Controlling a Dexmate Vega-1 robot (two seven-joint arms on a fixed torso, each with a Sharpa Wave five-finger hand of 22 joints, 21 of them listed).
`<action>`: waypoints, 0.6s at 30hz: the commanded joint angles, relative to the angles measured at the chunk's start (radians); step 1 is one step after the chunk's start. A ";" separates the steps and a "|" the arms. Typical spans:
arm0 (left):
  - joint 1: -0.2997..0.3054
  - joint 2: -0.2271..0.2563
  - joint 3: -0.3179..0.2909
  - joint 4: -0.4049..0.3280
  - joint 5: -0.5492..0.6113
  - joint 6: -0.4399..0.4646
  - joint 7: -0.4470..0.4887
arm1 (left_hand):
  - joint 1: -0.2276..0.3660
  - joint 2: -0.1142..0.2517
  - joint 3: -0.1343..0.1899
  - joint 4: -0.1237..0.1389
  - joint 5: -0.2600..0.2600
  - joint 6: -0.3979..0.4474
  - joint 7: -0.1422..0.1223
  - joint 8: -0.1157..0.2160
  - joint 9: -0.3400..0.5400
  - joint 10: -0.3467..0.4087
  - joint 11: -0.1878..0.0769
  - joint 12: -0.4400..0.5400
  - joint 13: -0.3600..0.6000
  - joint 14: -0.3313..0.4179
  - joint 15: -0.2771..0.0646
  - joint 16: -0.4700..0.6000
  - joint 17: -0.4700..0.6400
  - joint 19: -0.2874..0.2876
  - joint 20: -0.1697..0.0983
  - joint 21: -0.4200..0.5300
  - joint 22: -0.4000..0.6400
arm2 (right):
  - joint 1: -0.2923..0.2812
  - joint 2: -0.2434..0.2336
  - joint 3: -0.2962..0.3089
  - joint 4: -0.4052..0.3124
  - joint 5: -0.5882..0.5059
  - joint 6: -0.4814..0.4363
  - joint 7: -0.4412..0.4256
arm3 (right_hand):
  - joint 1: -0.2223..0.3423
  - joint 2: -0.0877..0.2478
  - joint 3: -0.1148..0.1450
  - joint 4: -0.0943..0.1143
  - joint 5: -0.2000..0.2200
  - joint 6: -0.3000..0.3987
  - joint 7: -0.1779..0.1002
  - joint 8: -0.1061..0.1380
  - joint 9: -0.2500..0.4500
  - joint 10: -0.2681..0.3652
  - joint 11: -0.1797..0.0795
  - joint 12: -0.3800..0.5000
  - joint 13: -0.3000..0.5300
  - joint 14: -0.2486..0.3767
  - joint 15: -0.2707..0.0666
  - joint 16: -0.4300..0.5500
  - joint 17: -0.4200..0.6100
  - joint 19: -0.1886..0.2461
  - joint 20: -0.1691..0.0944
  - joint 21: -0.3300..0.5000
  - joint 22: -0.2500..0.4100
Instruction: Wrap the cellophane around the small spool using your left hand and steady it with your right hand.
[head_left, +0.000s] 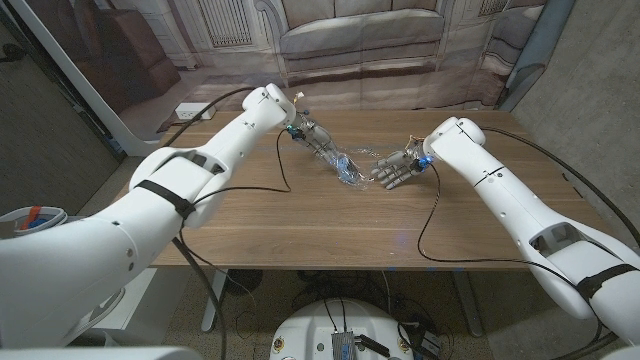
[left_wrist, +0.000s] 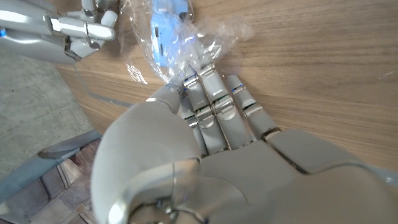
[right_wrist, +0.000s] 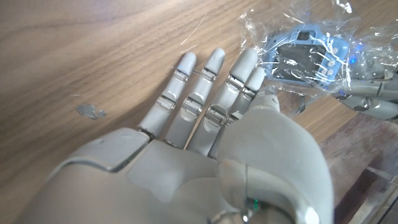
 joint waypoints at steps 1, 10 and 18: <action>-0.077 -0.019 0.108 0.071 0.095 0.054 0.041 | -0.025 -0.003 0.013 0.015 -0.003 -0.046 0.116 -0.027 -0.007 -0.061 0.024 -0.030 0.015 -0.049 0.028 -0.022 0.004 -0.024 0.025 -0.009 0.007 | 0.052 -0.007 -0.001 0.109 0.209 -0.079 -0.069 | -0.005 0.003 0.002 0.004 -0.006 -0.010 0.009 -0.007 0.002 0.007 0.000 -0.001 0.000 0.015 0.001 0.000 0.001 0.015 0.002 0.006 0.003; 0.072 0.170 0.295 -0.416 0.434 0.000 0.097 | -0.139 -0.035 -0.012 0.089 -0.003 -0.191 0.058 -0.061 -0.006 -0.282 0.086 -0.130 0.038 -0.347 0.118 -0.066 0.015 -0.220 0.078 -0.075 0.016 | 0.034 -0.048 -0.018 0.053 0.243 -0.076 -0.104 | -0.003 -0.012 0.015 0.005 -0.016 -0.061 -0.005 -0.041 0.005 -0.066 0.004 -0.037 0.005 -0.014 0.038 -0.028 0.000 -0.006 0.013 -0.002 0.005; 0.261 0.262 0.194 -0.689 0.521 -0.098 0.251 | -0.174 -0.055 -0.019 0.095 -0.001 -0.302 0.021 -0.073 -0.014 -0.532 0.106 -0.165 0.024 -0.624 0.153 -0.070 0.009 -0.344 0.082 -0.088 0.016 | -0.016 -0.103 -0.031 -0.098 0.234 -0.068 -0.155 | -0.027 -0.027 0.020 0.014 -0.024 -0.161 -0.015 -0.092 0.011 -0.294 0.023 -0.118 0.028 -0.121 0.097 -0.052 0.010 -0.033 0.055 -0.015 0.006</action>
